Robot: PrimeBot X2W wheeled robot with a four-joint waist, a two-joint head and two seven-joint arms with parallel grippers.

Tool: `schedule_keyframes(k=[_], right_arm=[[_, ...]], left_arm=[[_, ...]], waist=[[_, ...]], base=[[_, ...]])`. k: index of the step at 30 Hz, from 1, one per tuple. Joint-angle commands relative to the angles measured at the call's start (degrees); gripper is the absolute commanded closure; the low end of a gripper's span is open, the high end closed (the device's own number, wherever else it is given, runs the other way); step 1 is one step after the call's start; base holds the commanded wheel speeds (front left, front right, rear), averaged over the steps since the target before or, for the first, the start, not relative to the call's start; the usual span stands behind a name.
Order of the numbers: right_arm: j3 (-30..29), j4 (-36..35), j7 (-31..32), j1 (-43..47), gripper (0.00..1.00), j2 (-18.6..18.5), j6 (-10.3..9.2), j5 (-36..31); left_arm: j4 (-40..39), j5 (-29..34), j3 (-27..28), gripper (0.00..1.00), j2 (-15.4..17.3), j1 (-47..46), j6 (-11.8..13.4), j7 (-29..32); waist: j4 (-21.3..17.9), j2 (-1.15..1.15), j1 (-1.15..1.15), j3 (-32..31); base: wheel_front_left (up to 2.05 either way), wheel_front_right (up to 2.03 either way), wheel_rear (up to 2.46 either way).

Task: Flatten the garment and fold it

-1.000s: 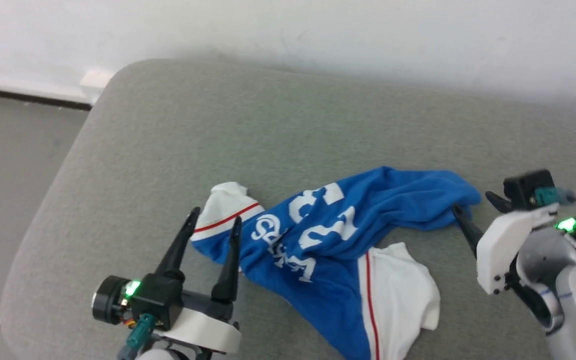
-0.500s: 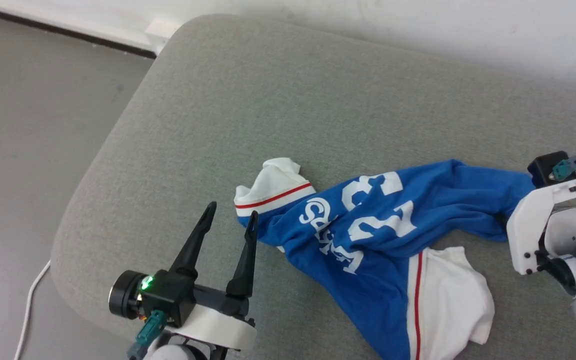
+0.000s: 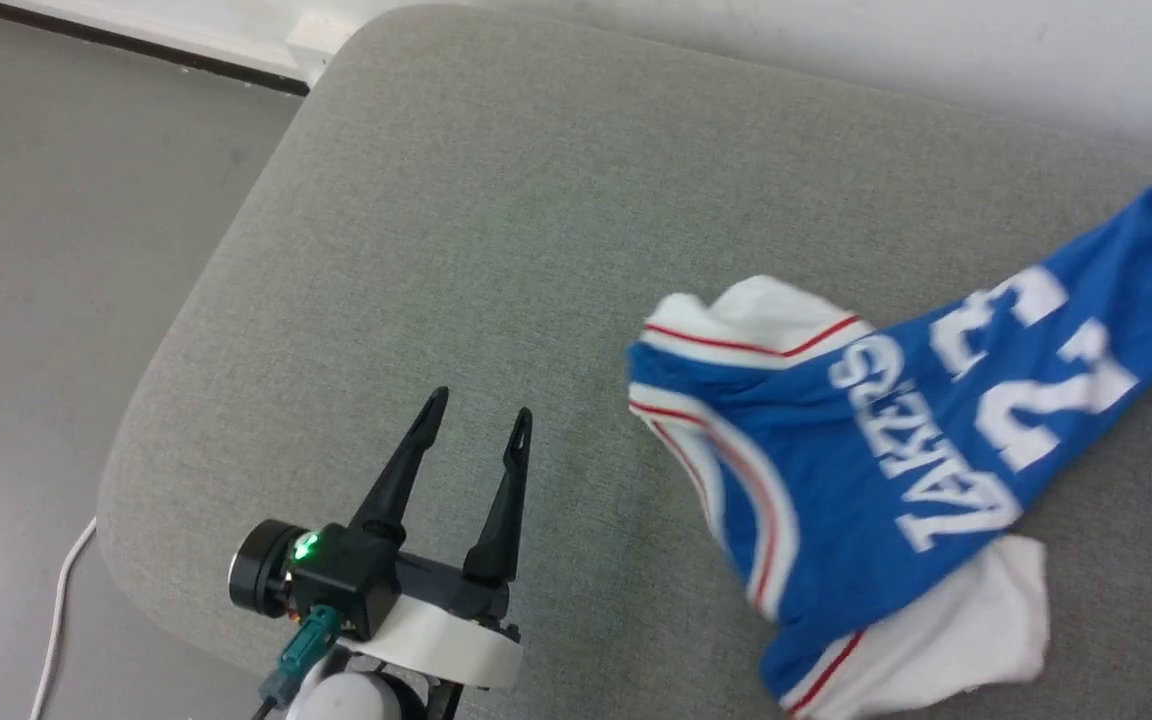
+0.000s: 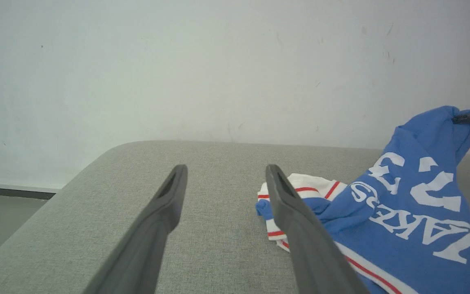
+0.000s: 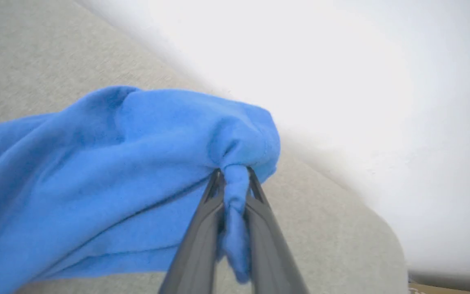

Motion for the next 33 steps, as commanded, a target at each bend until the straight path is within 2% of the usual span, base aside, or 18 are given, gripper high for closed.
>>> schedule_keyframes(k=[1,5,8,9,10,16,22,29,33], right_arm=[[0.02,0.32,-1.59,-3.01,1.00,-1.28,-0.13,-1.73],[0.28,3.11,-7.99,-9.80,1.00,-3.24,-0.13,-6.57],[1.07,7.81,-12.07,-13.01,1.00,-2.12,-0.13,-9.49],[1.31,9.73,-12.56,-13.48,0.76,-1.31,-0.13,-9.92],[1.79,11.68,-12.63,-13.64,0.00,-0.46,-0.13,-10.19],[1.87,18.72,-16.59,-13.25,0.00,4.42,-0.13,-8.33],[1.79,20.24,-22.65,-11.34,0.00,8.06,-0.13,-5.13],[2.35,14.98,-32.39,-4.71,0.00,13.10,-0.13,0.90],[3.76,8.77,-33.99,2.75,0.00,16.48,-0.13,5.54]], left_arm=[[0.11,0.42,-0.15,0.00,-0.33,-1.07,-0.49,-0.27],[0.18,0.14,-0.73,0.00,-0.42,-1.80,-0.68,-0.27],[0.40,-0.10,-1.06,0.00,-0.46,-2.32,-0.64,-0.27],[0.48,-0.26,-1.17,0.00,-0.46,-2.45,-0.55,-0.27],[0.55,-0.43,-1.26,0.00,-0.47,-2.58,-0.44,-0.27],[1.12,-1.25,-1.44,0.00,-0.48,-3.45,-0.23,-0.27],[1.94,-1.90,-0.47,0.00,-0.48,-3.42,-0.68,-0.27],[5.83,-2.68,2.39,0.00,-0.45,-3.08,-1.98,-0.27],[9.03,-3.28,3.36,0.00,0.27,-3.58,-2.69,-0.27]], waist=[[-0.16,0.00,-0.01,0.59],[-0.38,0.00,-0.01,1.97],[-0.68,0.00,-0.01,2.53],[-0.82,0.00,-0.01,2.63],[-0.99,0.00,-0.01,2.66],[-2.93,0.00,-0.01,1.83],[-6.32,0.00,-0.01,-1.09],[-13.19,0.00,-0.01,-6.22],[-17.04,0.00,-0.01,-8.29]], base=[[0.00,0.00,0.00],[0.00,0.00,0.00],[0.00,0.00,0.00],[0.00,0.00,0.00],[0.00,0.00,0.00],[0.00,0.00,0.00],[0.00,0.00,0.00],[0.00,0.00,0.00],[0.00,0.00,0.00]])
